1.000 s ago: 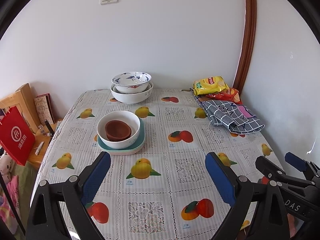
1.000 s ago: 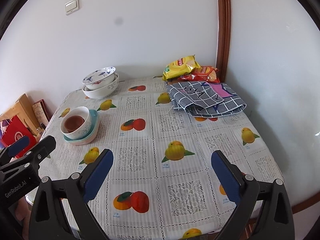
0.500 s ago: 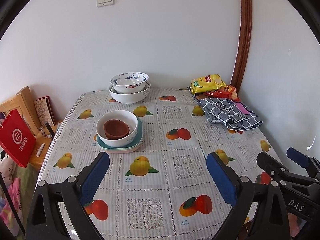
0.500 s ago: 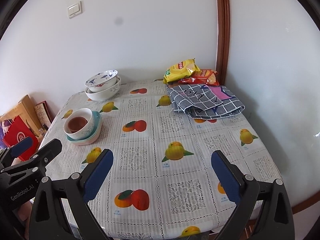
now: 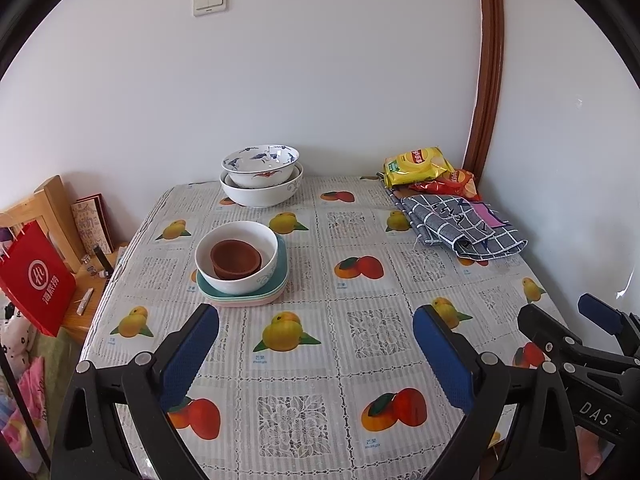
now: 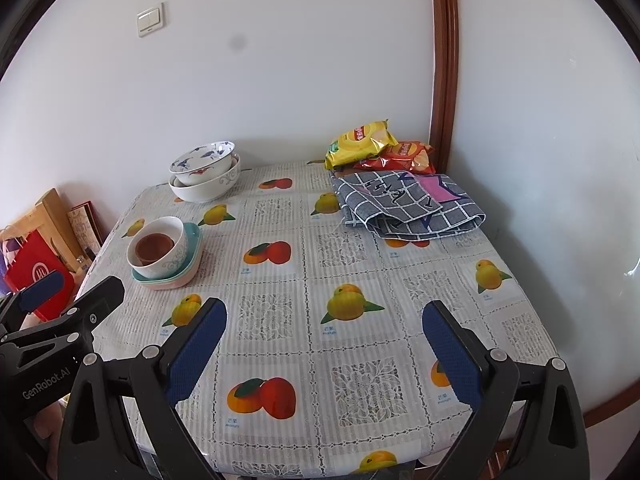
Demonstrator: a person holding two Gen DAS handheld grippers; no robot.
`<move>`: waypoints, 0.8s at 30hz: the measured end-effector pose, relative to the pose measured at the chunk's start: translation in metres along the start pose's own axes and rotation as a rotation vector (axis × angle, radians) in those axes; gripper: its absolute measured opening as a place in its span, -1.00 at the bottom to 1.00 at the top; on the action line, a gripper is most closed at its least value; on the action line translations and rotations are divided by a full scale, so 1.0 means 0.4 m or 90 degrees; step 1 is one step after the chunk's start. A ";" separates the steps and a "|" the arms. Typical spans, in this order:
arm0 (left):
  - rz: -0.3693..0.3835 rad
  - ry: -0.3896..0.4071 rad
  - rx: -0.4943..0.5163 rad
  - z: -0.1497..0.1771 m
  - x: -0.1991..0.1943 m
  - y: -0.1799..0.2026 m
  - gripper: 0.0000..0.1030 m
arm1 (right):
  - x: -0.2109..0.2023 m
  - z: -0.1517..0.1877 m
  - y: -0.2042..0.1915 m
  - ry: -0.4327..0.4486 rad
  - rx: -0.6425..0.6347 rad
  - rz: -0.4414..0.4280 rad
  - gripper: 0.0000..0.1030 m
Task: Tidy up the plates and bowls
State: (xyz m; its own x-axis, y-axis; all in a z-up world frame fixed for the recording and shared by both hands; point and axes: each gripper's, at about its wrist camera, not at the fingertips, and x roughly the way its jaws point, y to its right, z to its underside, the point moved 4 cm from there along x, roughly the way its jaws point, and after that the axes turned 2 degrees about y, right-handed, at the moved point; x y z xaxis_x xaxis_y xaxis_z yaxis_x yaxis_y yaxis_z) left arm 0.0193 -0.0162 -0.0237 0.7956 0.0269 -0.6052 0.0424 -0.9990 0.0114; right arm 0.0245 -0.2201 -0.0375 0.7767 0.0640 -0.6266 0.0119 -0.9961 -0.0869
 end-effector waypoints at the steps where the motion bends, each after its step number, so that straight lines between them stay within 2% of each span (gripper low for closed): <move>1: 0.000 -0.001 -0.002 0.000 0.001 -0.002 0.91 | 0.000 0.001 -0.001 0.000 -0.001 0.000 0.89; 24: 0.002 -0.005 -0.009 0.003 0.000 -0.005 0.91 | 0.002 0.007 -0.005 -0.002 0.000 0.000 0.89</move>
State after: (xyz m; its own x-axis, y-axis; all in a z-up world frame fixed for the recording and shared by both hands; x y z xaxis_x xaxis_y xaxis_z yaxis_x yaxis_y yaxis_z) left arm 0.0185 -0.0142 -0.0247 0.7914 0.0235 -0.6108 0.0489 -0.9985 0.0249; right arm 0.0233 -0.2180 -0.0401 0.7749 0.0646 -0.6288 0.0126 -0.9961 -0.0869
